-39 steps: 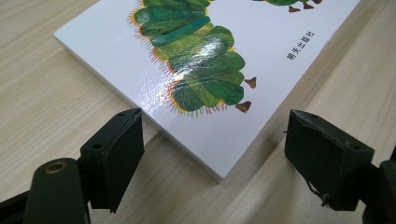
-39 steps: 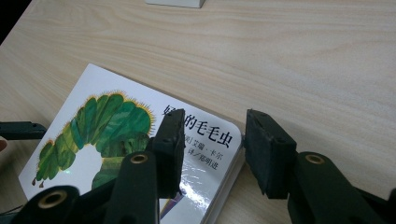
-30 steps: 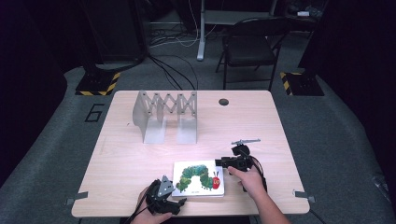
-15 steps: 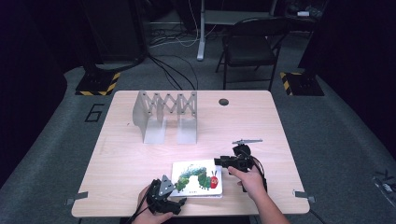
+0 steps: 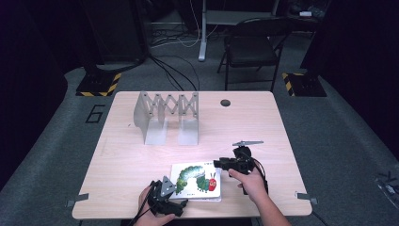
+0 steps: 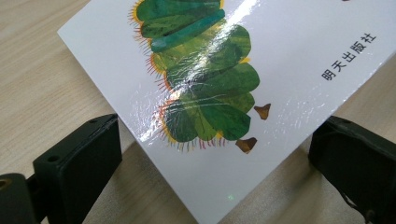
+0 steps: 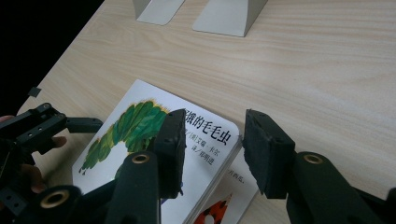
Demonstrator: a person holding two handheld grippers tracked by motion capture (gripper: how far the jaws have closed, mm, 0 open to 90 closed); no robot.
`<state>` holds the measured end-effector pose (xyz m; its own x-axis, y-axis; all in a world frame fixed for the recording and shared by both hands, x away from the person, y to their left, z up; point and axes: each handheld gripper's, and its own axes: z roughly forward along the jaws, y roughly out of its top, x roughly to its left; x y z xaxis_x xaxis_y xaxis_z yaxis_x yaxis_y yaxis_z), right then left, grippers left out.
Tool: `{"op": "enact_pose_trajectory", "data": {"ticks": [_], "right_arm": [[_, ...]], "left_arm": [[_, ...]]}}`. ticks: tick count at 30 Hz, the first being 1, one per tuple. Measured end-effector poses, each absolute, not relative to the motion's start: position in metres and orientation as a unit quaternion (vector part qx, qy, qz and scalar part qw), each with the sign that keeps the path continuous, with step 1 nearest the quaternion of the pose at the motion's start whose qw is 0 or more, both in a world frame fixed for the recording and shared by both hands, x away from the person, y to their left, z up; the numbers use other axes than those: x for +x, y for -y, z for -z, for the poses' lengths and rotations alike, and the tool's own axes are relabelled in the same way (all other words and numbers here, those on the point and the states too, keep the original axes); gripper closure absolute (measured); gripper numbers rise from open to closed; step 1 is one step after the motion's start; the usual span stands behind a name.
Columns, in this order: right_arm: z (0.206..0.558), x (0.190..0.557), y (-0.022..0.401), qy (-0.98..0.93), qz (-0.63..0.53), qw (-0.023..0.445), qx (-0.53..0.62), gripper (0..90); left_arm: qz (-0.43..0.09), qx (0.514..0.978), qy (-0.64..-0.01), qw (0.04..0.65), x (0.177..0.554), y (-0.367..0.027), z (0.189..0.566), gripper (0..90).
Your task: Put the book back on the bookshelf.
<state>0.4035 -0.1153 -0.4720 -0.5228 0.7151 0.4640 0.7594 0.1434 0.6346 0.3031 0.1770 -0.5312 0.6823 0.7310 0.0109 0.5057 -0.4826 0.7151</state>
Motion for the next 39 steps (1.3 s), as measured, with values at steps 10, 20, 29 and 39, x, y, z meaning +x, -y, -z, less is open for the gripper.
{"op": "enact_pose_trajectory", "data": {"ticks": [10, 20, 29, 39], "right_arm": [[0.471, 0.403, 0.114, 0.756, 0.437, 0.03, -0.486, 59.2], [0.472, 0.403, 0.113, 0.757, 0.435, 0.029, -0.486, 59.4], [0.472, 0.403, 0.113, 0.758, 0.434, 0.029, -0.486, 59.4], [0.473, 0.403, 0.113, 0.759, 0.434, 0.026, -0.485, 59.7]], "left_arm": [[-0.167, 0.846, -0.365, 0.35, 0.303, -0.178, 0.531, 1.5], [-0.177, 0.852, -0.351, 0.345, 0.302, -0.177, 0.528, 3.3], [-0.207, 0.853, -0.335, 0.344, 0.297, -0.173, 0.527, 6.9], [-0.225, 0.854, -0.322, 0.342, 0.293, -0.171, 0.526, 9.9]]}}
